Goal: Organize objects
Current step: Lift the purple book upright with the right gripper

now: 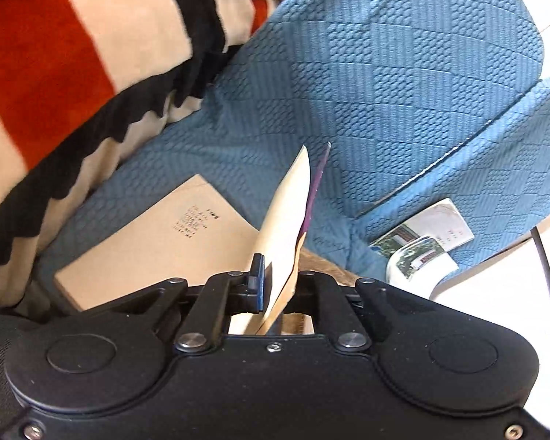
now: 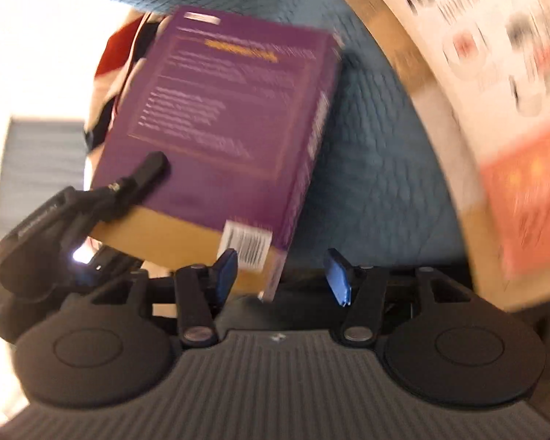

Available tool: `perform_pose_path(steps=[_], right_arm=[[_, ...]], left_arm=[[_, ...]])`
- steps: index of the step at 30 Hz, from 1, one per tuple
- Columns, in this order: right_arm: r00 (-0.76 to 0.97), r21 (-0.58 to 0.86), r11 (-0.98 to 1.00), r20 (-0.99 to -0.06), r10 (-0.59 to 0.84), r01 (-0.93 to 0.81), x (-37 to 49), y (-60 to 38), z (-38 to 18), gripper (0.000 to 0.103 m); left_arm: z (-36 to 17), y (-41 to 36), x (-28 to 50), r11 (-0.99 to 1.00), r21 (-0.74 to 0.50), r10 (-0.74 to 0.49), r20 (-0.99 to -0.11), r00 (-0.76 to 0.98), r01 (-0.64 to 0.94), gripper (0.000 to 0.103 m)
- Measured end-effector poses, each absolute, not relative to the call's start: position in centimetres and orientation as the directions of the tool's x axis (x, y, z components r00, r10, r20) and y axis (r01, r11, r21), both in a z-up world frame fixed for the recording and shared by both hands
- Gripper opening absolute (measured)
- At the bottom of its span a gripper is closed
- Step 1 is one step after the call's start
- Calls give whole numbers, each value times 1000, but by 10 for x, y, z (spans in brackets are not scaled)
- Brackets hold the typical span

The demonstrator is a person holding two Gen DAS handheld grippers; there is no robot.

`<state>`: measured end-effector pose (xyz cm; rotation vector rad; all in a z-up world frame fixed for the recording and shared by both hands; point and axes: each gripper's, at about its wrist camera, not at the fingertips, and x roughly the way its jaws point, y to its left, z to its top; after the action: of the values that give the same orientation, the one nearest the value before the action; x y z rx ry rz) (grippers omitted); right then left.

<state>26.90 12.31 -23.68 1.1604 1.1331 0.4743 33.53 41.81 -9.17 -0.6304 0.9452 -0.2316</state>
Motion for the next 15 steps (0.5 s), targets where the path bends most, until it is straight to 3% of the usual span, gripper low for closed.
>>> perform_pose_path(steps=[3,15], right_arm=[[441,905,303,-413,797,300,258,124,-250,75],[569,923,-59,-183,802,380,265,135,-295,77]], left_arm=[[-86,412,337,809,-584,-442,-684,580,-73,5],[-93,418,340,801,-586,-430,-706,563,-123,5]])
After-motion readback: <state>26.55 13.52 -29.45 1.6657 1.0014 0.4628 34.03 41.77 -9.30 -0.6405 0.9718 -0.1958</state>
